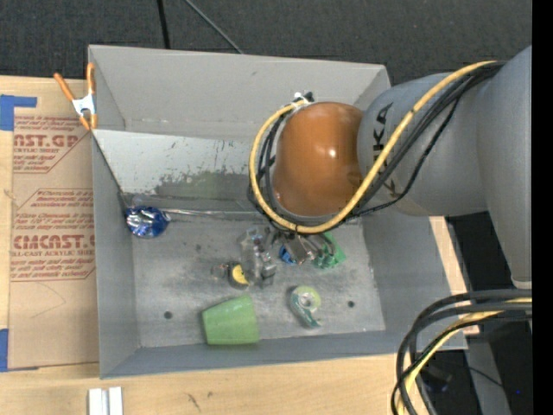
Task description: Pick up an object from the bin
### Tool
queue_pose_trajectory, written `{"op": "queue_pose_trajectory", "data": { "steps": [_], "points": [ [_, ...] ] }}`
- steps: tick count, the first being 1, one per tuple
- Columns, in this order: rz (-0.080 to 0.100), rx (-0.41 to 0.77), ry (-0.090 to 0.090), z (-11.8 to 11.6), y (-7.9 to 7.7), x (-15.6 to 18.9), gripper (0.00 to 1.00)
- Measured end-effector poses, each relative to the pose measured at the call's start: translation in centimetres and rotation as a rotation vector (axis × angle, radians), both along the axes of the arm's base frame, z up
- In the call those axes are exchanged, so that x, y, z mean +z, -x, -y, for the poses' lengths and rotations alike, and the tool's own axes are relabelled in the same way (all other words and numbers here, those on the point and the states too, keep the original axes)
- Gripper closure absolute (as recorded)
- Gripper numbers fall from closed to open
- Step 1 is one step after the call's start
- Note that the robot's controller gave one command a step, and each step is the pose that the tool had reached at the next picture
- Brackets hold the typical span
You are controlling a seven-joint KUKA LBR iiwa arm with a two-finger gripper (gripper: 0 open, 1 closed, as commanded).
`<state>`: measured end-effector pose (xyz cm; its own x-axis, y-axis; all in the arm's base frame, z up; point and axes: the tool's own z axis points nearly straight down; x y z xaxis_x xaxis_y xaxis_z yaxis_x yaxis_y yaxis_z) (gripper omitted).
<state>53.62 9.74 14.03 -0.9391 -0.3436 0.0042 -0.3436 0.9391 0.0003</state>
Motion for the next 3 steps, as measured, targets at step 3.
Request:
{"op": "queue_pose_trajectory", "data": {
  "steps": [3],
  "points": [
    [0.007,-0.254,-0.003,1.0,-2.5,-7.0,0.00]
  ]
}}
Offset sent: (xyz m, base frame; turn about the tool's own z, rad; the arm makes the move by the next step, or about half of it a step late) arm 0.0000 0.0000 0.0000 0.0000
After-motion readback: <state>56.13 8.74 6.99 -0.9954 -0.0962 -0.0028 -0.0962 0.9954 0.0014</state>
